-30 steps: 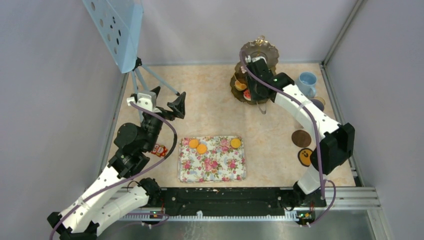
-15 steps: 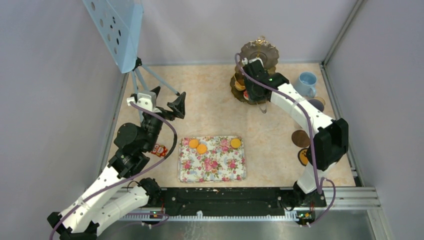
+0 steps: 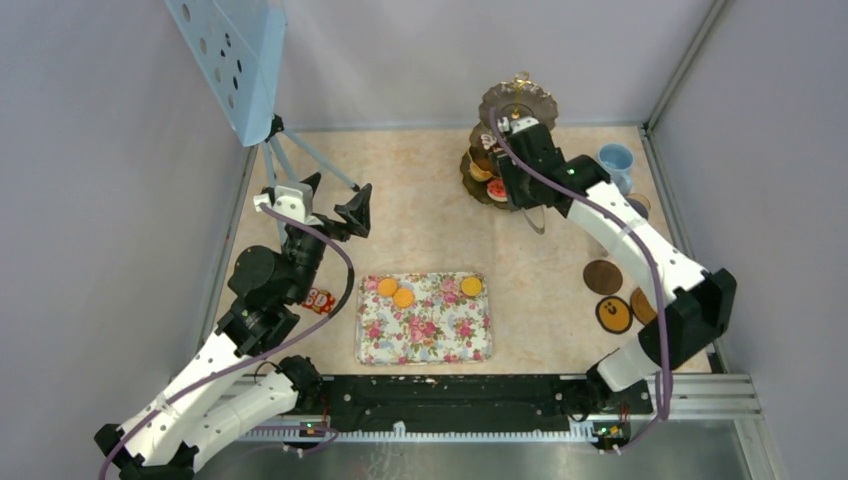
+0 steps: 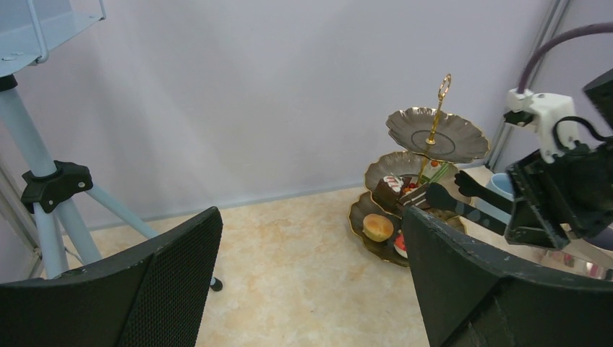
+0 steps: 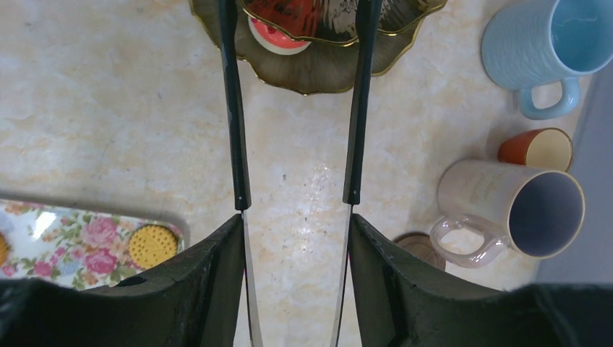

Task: Serve the afternoon tea

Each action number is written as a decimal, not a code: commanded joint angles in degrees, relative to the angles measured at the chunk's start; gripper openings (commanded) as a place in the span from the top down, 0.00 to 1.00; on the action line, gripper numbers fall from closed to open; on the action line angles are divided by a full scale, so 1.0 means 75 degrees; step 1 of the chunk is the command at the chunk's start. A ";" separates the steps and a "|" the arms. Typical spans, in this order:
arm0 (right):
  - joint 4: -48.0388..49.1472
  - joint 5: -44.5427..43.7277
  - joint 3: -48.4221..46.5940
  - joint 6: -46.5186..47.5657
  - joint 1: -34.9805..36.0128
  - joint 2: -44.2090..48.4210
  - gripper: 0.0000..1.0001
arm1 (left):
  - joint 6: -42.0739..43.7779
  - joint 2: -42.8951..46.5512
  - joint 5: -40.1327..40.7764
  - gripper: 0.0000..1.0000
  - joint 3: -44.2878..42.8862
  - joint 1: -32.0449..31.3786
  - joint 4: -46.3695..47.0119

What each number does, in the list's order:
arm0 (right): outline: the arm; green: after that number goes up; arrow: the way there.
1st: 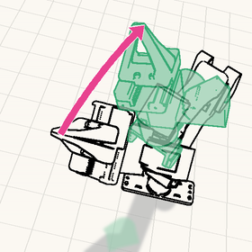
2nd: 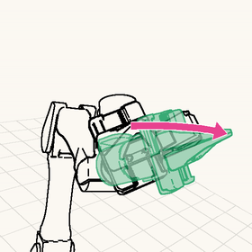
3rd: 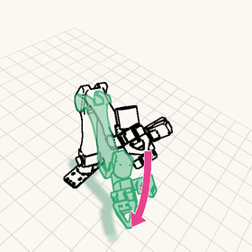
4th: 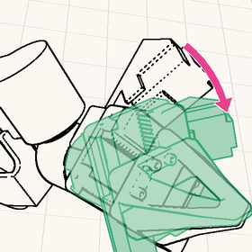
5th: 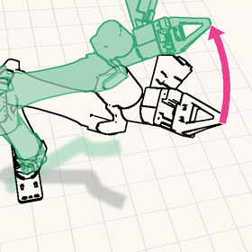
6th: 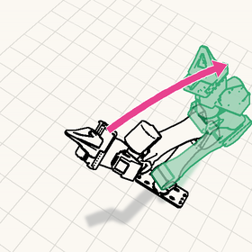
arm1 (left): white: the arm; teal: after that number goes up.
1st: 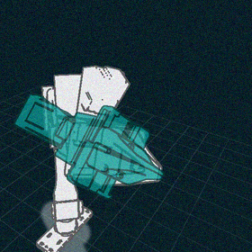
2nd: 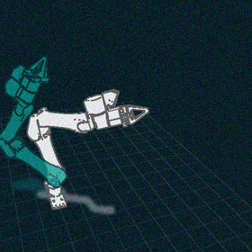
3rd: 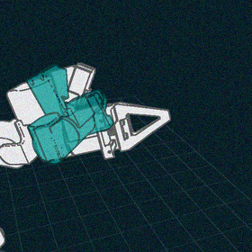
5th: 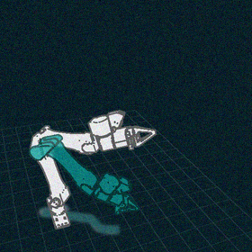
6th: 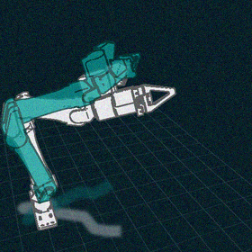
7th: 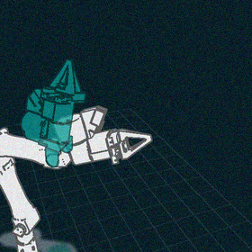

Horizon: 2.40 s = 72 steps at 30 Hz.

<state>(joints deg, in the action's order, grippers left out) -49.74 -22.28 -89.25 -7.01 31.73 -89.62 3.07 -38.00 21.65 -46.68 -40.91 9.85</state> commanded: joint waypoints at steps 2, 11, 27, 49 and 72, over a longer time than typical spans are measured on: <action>-0.0289 0.0903 0.0428 0.0142 -0.0044 0.1239 0.51 | -0.0109 -0.0006 -0.0173 0.01 -0.0072 0.0025 0.0246; -0.0015 0.3083 0.1560 0.1418 0.0963 0.2216 0.53 | -0.0117 -0.0016 -0.0116 0.01 -0.0083 0.0028 0.0211; 0.2988 0.1825 0.3562 0.1169 0.4958 0.1071 0.49 | -0.0093 0.0383 0.0961 0.01 0.0085 0.0028 0.0358; 0.3579 0.2052 0.4201 0.1306 0.4672 0.0242 0.48 | -0.0044 0.0170 0.0704 0.01 0.0045 0.0028 0.0328; 0.3196 0.1307 0.4162 0.1250 0.4814 0.0714 0.73 | -0.0032 0.0183 0.0589 0.01 0.0043 0.0028 0.0340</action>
<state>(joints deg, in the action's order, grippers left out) -26.11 -11.05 -56.97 2.96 67.40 -88.38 2.92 -36.64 26.59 -46.06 -40.91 10.31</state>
